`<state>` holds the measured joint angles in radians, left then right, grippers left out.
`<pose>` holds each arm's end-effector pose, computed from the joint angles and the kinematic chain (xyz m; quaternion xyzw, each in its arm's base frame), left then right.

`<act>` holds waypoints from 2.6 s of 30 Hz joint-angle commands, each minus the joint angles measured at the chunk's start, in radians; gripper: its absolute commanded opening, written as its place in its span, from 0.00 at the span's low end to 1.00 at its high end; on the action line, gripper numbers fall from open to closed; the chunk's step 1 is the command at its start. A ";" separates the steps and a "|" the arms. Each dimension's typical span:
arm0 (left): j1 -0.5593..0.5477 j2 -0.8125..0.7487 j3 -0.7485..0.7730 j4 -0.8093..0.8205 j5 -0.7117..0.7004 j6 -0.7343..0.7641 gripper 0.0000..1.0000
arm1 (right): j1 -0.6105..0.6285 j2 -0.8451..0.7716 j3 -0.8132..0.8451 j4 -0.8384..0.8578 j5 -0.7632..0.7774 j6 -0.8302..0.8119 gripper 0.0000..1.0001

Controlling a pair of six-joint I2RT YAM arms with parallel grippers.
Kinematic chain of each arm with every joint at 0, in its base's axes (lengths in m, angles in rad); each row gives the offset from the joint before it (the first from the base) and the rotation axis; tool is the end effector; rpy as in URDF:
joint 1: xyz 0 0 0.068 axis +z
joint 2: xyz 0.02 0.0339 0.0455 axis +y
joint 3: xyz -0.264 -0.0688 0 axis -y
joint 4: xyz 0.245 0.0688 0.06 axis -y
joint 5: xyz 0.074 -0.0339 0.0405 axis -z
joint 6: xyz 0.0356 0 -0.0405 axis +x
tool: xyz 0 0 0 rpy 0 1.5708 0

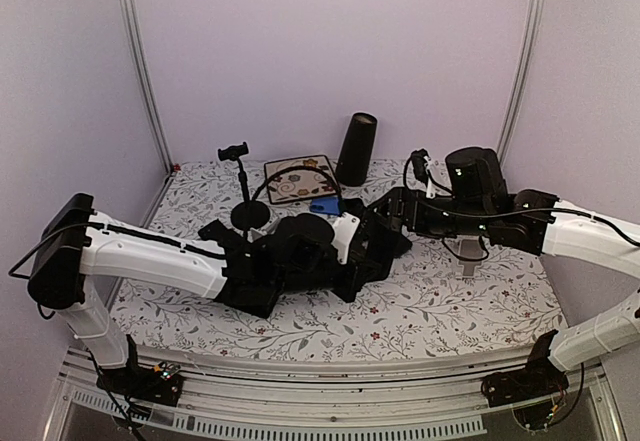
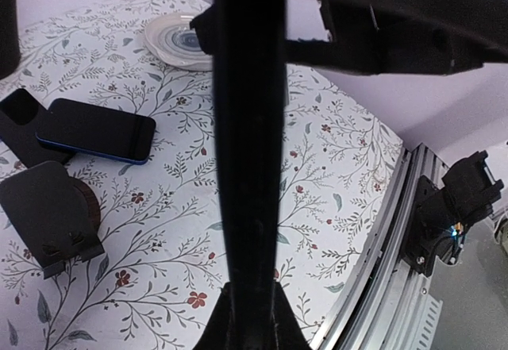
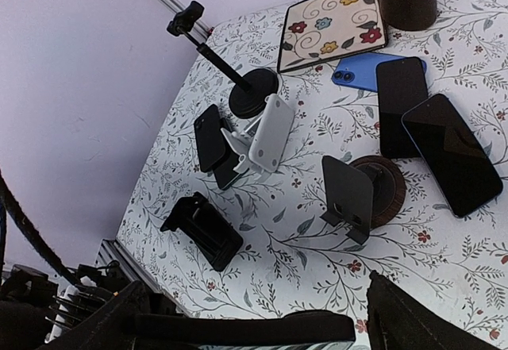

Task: Place the phone on the phone stand
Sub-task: Pass from the left arm to the right

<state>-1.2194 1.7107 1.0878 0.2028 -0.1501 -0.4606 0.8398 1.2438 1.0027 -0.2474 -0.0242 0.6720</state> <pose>0.1394 -0.3648 0.2362 0.2720 0.7923 -0.3621 0.4090 0.1891 0.2122 0.3118 -0.0780 0.8535 0.3609 0.3677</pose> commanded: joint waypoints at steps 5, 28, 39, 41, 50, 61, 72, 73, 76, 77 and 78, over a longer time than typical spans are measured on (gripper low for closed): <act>-0.011 0.033 0.095 0.007 -0.036 -0.010 0.00 | 0.003 0.016 -0.014 -0.007 -0.021 -0.007 0.87; -0.010 0.087 0.132 -0.039 -0.016 -0.057 0.00 | 0.003 0.003 -0.031 -0.044 0.072 -0.041 0.42; -0.011 0.088 0.127 -0.036 -0.020 -0.057 0.30 | 0.002 -0.017 -0.026 -0.052 0.090 -0.051 0.26; -0.011 0.087 0.127 -0.034 -0.018 -0.056 0.36 | 0.000 -0.021 -0.026 -0.053 0.092 -0.051 0.26; -0.012 0.080 0.109 -0.019 -0.011 -0.056 0.64 | -0.024 -0.038 -0.030 -0.059 0.089 -0.055 0.22; -0.011 0.054 0.075 -0.002 -0.016 -0.059 0.88 | -0.058 -0.050 -0.030 -0.071 0.089 -0.073 0.22; -0.011 0.016 0.024 0.041 -0.018 -0.077 0.96 | -0.089 -0.087 -0.034 -0.127 0.147 -0.090 0.22; -0.011 0.012 0.018 0.044 -0.019 -0.078 0.96 | -0.092 -0.092 -0.034 -0.135 0.158 -0.095 0.22; -0.011 -0.001 0.009 0.046 -0.028 -0.079 0.96 | -0.104 -0.106 -0.035 -0.173 0.207 -0.111 0.22; -0.011 -0.004 0.006 0.046 -0.031 -0.079 0.96 | -0.111 -0.112 -0.036 -0.188 0.226 -0.116 0.22; -0.012 -0.008 0.003 0.047 -0.033 -0.079 0.96 | -0.119 -0.118 -0.040 -0.201 0.251 -0.124 0.22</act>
<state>-1.2209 1.7477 1.1095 0.2150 -0.1680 -0.5331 0.7456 1.1728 0.9684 -0.4164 0.1295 0.5808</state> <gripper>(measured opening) 0.962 0.771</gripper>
